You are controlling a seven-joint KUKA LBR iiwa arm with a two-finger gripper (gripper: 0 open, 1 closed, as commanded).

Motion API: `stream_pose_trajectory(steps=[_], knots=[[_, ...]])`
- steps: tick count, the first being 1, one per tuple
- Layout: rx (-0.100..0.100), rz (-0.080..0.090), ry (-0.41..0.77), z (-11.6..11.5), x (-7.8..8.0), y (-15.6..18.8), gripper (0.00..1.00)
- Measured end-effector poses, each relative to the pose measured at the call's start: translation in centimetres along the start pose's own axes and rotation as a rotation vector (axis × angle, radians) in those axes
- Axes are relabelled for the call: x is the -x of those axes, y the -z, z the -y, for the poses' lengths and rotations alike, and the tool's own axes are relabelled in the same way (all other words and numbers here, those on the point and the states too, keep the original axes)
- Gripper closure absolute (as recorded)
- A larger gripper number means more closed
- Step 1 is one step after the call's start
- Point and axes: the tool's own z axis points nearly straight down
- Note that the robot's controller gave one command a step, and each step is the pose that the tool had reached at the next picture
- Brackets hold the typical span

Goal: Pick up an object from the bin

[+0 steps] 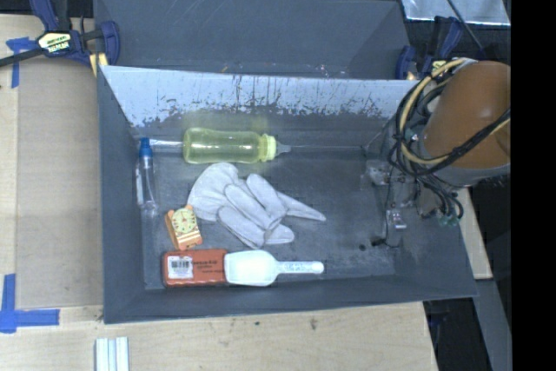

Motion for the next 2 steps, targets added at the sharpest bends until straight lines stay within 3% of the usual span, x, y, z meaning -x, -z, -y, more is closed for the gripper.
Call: stream_pose_trajectory(steps=[1, 2], knots=[[-0.001, 0.007, 0.003, 0.0, 0.2, 0.5, 0.0], [-0.002, 0.007, -0.056, -2.4, 1.1, 1.3, 0.0]])
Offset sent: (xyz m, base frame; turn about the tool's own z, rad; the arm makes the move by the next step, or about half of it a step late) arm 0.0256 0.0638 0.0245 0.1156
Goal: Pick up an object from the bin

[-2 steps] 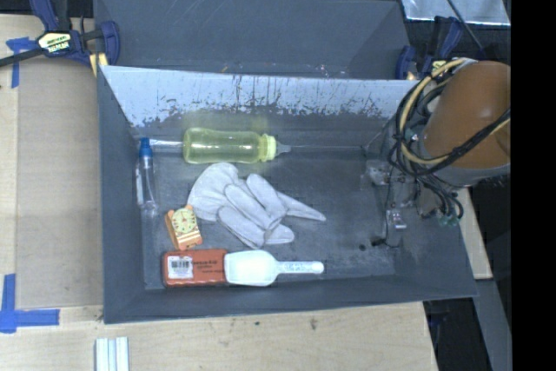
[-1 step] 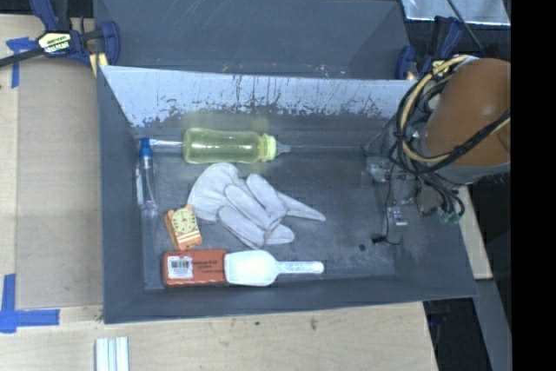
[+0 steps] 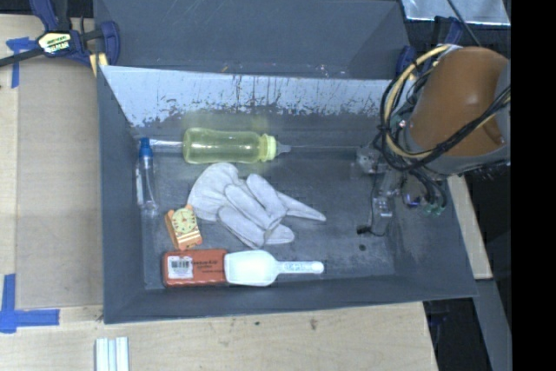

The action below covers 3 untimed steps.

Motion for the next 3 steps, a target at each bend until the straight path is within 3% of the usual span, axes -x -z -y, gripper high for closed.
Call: stream_pose_trajectory(steps=[1, 2, 3], knots=[[0.002, 0.001, 0.059, -2.9, -0.1, 2.5, 0.0], [0.002, -0.004, 0.036, -4.5, 0.5, 7.9, 0.0], [0.002, 0.019, 0.019, -6.1, 1.0, 9.6, 0.0]])
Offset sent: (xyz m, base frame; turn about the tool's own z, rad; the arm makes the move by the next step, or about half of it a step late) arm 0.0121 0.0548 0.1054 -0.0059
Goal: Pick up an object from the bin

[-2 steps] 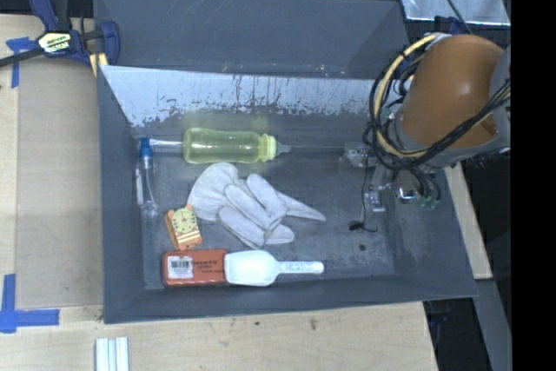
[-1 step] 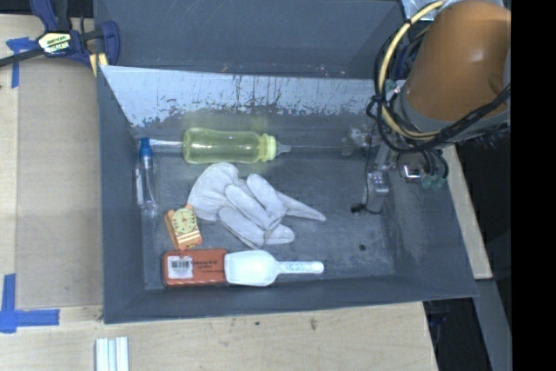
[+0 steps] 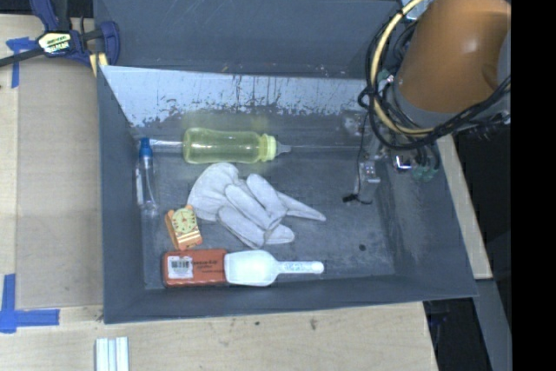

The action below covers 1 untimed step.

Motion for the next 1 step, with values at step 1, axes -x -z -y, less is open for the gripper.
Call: stream_pose_trajectory(steps=[1], knots=[[0.0, -0.012, -0.032, -0.8, 0.27, -6.48, 0.0]])
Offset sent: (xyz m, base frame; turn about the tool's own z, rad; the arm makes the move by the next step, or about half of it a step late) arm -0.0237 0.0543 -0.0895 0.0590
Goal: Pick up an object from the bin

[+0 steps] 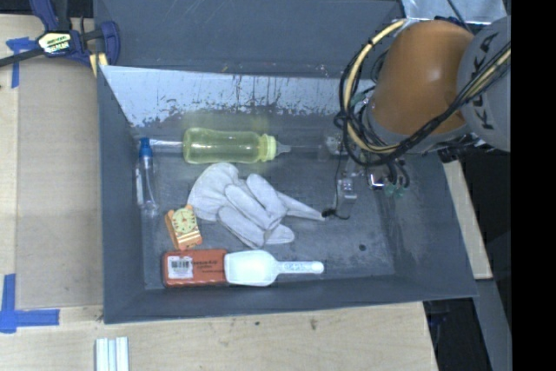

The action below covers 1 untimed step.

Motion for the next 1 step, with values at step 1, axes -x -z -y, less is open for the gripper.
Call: stream_pose_trajectory(steps=[1], knots=[[-0.001, -0.011, -0.024, -3.28, -2.41, -2.68, 0.0]])
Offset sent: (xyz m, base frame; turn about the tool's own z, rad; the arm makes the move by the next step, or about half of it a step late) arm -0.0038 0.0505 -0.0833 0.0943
